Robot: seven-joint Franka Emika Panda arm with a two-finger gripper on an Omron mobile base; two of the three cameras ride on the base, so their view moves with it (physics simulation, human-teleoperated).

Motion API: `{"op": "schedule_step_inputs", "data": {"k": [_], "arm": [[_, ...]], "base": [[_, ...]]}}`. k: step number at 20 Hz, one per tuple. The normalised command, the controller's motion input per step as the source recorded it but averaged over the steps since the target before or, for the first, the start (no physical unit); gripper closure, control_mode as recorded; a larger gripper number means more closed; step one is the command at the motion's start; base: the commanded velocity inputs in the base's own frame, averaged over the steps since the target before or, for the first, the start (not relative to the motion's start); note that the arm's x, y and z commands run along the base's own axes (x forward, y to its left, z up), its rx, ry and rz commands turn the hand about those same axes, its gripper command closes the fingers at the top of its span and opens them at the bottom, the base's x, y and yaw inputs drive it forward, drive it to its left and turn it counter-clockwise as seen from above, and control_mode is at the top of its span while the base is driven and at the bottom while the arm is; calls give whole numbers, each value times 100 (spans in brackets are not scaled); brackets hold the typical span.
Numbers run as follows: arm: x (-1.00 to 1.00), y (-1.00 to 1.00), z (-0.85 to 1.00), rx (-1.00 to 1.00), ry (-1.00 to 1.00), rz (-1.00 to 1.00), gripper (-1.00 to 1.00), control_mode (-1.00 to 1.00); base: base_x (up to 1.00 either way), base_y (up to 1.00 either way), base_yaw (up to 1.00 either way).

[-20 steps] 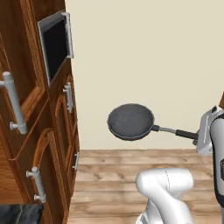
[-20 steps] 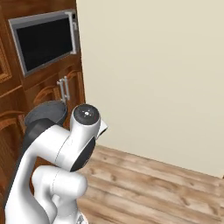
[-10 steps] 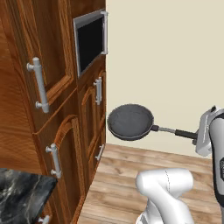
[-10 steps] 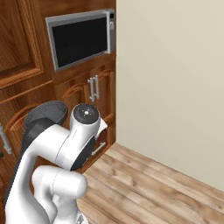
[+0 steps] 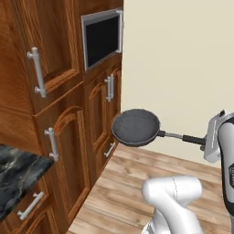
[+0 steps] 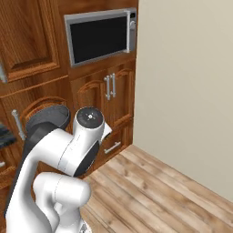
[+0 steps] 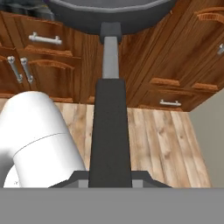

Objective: Move the pot and pan from the stove into the sink.

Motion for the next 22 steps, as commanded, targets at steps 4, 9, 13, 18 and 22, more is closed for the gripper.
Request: {"op": "schedule_step_inputs", "data": {"k": [4,9,13,18,22], "arm": [[0,0,0,0,0,0,100,100],[0,0,0,0,0,0,100,100],[0,0,0,0,0,0,100,100],[0,0,0,0,0,0,100,100],[0,0,0,0,0,0,100,100]], "base": [[-67,-37,28],[-62,0,23],[-55,33,22],[-53,42,22],[-54,41,22]]}}
